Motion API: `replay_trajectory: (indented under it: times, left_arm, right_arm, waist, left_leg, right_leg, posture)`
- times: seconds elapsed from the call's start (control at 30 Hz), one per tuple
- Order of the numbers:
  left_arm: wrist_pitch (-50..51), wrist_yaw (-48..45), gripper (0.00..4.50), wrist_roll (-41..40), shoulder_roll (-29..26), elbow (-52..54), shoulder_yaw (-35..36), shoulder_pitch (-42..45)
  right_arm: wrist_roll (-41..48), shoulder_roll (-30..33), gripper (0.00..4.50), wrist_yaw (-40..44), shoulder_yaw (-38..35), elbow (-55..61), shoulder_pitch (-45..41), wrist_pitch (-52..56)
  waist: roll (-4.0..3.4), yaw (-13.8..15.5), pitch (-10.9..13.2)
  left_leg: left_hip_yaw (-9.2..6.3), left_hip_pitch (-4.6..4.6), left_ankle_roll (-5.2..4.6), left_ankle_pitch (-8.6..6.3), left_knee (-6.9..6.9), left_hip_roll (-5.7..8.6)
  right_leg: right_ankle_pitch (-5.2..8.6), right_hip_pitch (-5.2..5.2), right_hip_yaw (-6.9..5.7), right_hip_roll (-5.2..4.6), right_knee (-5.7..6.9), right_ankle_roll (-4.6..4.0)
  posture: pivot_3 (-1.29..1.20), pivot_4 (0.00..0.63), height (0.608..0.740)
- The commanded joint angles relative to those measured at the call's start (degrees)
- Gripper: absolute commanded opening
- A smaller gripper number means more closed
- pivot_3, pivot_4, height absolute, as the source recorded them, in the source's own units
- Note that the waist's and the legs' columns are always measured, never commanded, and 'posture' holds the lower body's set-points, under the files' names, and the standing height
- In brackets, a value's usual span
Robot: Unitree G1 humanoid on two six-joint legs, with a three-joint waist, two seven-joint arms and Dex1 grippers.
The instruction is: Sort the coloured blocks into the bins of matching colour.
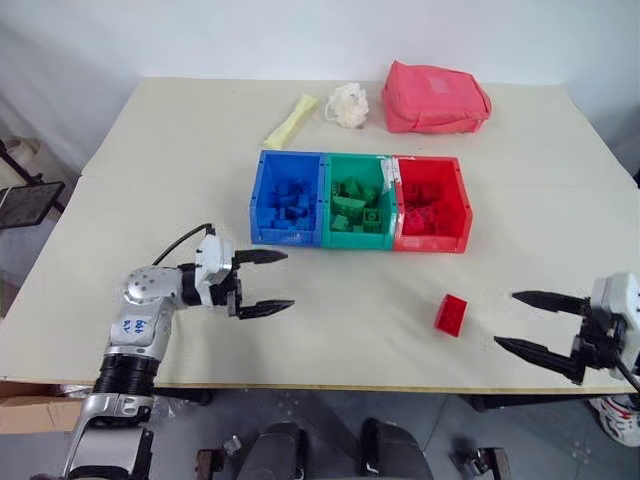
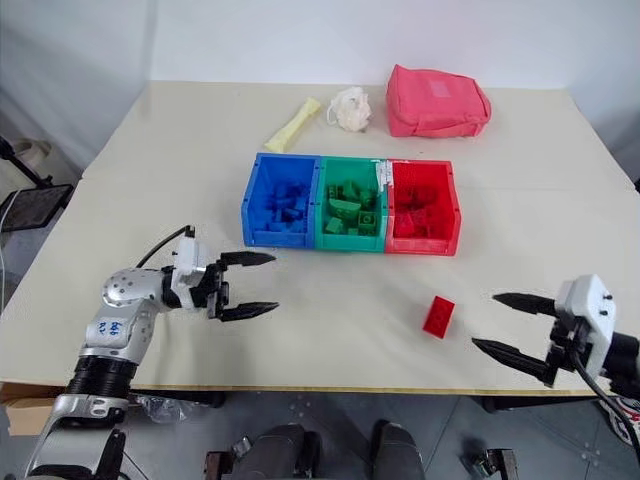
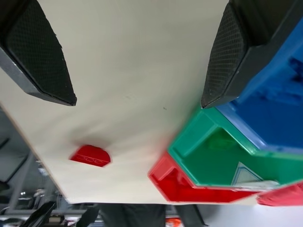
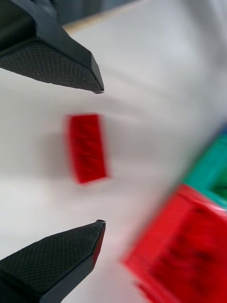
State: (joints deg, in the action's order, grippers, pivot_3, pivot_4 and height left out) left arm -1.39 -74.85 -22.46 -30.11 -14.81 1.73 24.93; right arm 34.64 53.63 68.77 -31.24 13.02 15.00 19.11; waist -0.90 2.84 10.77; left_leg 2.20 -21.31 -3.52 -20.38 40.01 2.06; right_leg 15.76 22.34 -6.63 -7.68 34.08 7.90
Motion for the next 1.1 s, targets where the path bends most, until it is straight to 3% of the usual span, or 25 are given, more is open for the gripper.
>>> replay_trajectory:
  times: [0.03, 0.17, 0.5, 0.77, 1.1]
  left_arm:
    - [-1.55, -2.17, 4.46, -0.87, -0.99, -0.26, 0.51, -0.31]
    - [-1.43, -1.55, 4.46, -0.86, -0.78, 0.91, 0.62, -0.71]
    - [1.77, 1.19, 4.46, -2.02, -0.70, 9.47, 0.17, -5.63]
    - [3.99, 2.31, 4.46, -3.56, -1.97, 15.64, 0.97, -10.30]
    - [6.00, 6.08, 4.46, -5.01, -3.08, 22.45, 2.49, -15.84]
  right_arm:
    - [0.14, 1.22, 4.50, 0.93, -3.55, 1.69, 1.05, 0.16]
    - [-0.03, 1.31, 4.50, 0.83, -3.67, 2.40, 1.10, 0.46]
    - [-1.73, 3.53, 4.50, 1.51, 4.82, 3.85, -5.27, 1.74]
    - [-6.76, 4.61, 4.50, 4.25, 16.03, -3.79, -15.69, -0.31]
    - [-15.36, 0.72, 4.50, 3.52, 27.63, -15.79, -27.34, -4.87]
  waist:
    - [0.00, -0.08, 0.00]
    - [0.00, -0.02, 0.00]
    - [0.00, -0.40, 0.00]
    - [0.00, -0.77, 0.00]
    - [0.00, -1.46, 0.00]
  left_leg:
    - [0.01, 0.01, 0.00, 0.00, 0.00, 0.00]
    - [0.02, 0.03, 0.00, 0.00, 0.02, -0.01]
    - [-0.02, 0.02, 0.02, -0.01, 0.02, -0.01]
    - [-0.08, 0.01, 0.04, -0.02, 0.01, -0.02]
    - [-0.08, 0.01, 0.06, -0.03, -0.01, -0.05]
  right_leg:
    - [0.00, 0.00, 0.01, 0.00, 0.00, 0.00]
    - [0.00, -0.01, 0.12, -0.02, 0.01, 0.00]
    - [0.00, 0.01, 0.48, -0.03, 0.00, 0.00]
    - [0.01, 0.01, 0.49, -0.09, 0.00, -0.03]
    - [0.02, 0.03, 0.46, -0.06, -0.01, -0.05]
  posture:
    - [0.00, 0.150, 0.740]
    - [0.00, 0.150, 0.740]
    - [0.00, 0.150, 0.740]
    - [0.00, 0.150, 0.740]
    - [0.00, 0.150, 0.740]
